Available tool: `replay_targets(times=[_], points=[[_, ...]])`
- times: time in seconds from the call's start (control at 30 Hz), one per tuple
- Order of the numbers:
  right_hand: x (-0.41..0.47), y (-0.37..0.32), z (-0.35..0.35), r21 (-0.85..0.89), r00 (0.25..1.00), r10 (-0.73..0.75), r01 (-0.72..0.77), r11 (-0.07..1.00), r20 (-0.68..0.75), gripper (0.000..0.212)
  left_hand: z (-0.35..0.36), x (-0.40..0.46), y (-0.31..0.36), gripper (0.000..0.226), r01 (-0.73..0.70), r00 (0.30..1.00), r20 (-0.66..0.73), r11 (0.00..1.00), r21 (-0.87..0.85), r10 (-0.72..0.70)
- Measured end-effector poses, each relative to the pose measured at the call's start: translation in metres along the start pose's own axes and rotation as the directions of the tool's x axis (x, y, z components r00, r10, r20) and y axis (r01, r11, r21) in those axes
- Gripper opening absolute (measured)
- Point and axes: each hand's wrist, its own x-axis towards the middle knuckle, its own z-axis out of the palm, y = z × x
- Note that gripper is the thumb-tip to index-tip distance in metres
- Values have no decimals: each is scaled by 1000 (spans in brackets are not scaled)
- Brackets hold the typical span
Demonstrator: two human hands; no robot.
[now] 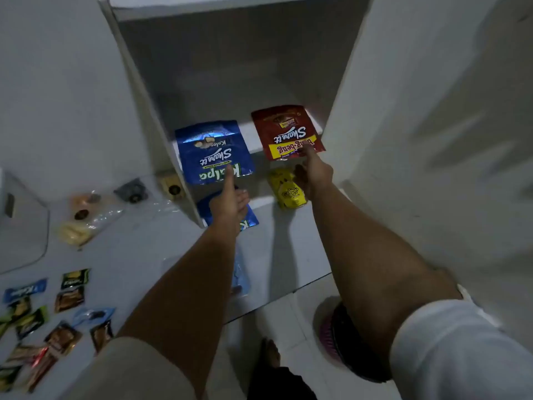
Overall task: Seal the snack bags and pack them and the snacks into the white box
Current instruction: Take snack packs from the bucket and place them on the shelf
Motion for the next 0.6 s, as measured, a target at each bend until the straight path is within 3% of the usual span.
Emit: replay_targets(times=[0.13, 0.33, 0.47, 0.6], points=[[16, -14, 15, 93, 998, 6, -11, 996, 58, 48, 12, 13, 17, 74, -32, 997, -70, 966, -256, 15], [20, -24, 16, 78, 998, 6, -11, 997, 62, 31, 12, 16, 35, 26, -115, 984, -171, 904, -412, 47], [-13, -27, -2, 73, 999, -30, 27, 997, 42, 16, 4, -3, 36, 7, -208, 969, -188, 935, -287, 158], [-52, -22, -35, 74, 994, -108, 111, 991, -34, 9, -15, -34, 34, 18, -294, 952, -113, 953, -74, 285]])
